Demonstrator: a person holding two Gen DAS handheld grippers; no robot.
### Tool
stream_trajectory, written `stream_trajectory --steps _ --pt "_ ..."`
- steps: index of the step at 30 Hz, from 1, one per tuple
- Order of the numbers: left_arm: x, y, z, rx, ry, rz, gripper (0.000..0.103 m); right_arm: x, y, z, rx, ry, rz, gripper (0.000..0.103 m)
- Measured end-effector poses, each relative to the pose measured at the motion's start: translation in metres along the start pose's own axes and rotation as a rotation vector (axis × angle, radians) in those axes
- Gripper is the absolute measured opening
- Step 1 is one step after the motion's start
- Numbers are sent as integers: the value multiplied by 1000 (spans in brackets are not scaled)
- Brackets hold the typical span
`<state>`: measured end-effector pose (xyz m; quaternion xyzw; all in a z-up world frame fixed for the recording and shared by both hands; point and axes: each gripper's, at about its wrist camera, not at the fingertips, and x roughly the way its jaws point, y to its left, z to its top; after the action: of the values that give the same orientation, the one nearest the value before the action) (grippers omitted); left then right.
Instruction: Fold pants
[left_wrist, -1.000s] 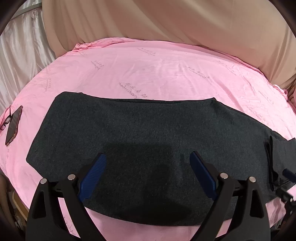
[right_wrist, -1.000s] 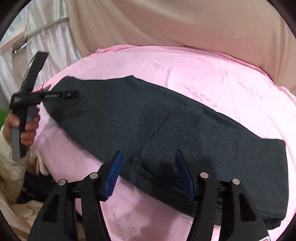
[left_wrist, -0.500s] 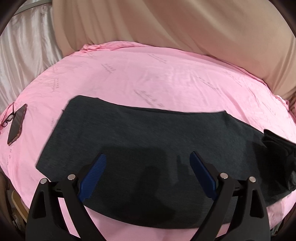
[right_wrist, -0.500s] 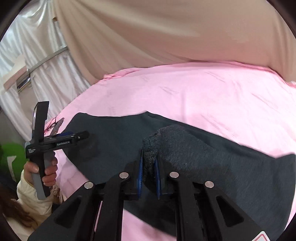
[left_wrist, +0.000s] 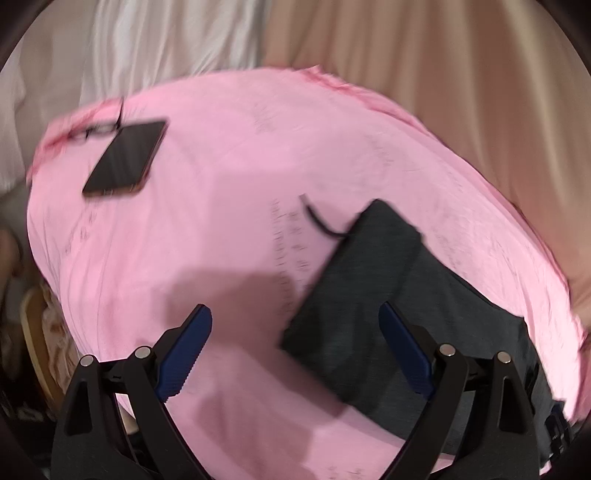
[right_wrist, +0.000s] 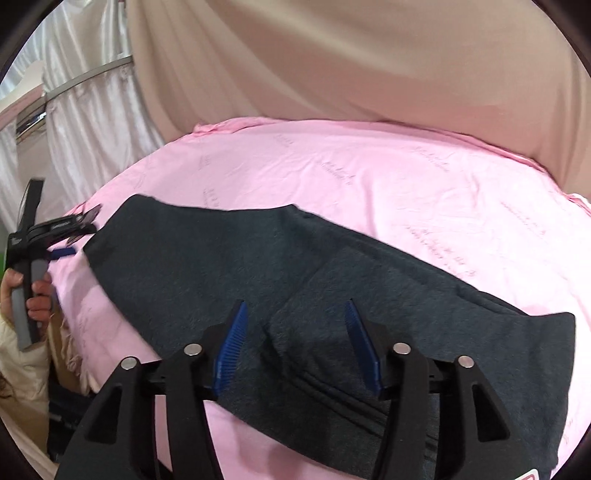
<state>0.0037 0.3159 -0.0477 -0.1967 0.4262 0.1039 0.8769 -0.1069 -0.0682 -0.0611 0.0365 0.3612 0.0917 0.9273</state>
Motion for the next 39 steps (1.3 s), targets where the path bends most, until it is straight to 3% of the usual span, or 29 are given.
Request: stream_trajectory --steps 3,5,7,9,11,15,20,23,25,28,29,31,33,36,39 --pt "19 7 -3 -51 69 -80 89 5 -4 3 17 28 0 60" --pt "25 -3 -4 -36 57 -97 88 5 -4 3 20 38 -15 60" --pt "31 -16 -5 1 60 -130 74 4 -7 2 26 44 -18 62" --pt "32 -32 -7 40 36 -95 43 1 -12 1 43 41 -32 66" --pt "27 -41 -6 46 26 -84 27 -2 -18 -1 64 36 -41 70" --pt "-17 -80 -4 163 -84 -101 22 -13 -36 -5 108 11 -56 70" --pt "-95 -176 -33 396 -188 -309 20 -35 -69 -12 188 -51 -67 71" --pt "-120 -242 -69 544 -188 -439 20 -51 -91 -21 231 -81 -95 72" --pt "-116 -281 -97 619 -130 -484 20 -63 -110 -30 269 -94 -111 73" --pt "-77 -333 -151 726 36 -498 28 -78 -134 -42 322 -97 -134 74" --pt "-61 -347 -173 770 97 -483 34 -83 -142 -47 342 -96 -142 74" --pt "-52 -355 -197 798 120 -415 40 -90 -153 -54 370 -96 -149 74" --pt "-64 -351 -206 811 103 -417 68 -96 -157 -56 372 -97 -142 74" --pt "-104 -323 -184 762 -27 -451 87 -91 -152 -50 366 -89 -73 74" --pt "-130 -288 -149 687 -186 -403 93 -71 -144 -38 383 -66 75 75"
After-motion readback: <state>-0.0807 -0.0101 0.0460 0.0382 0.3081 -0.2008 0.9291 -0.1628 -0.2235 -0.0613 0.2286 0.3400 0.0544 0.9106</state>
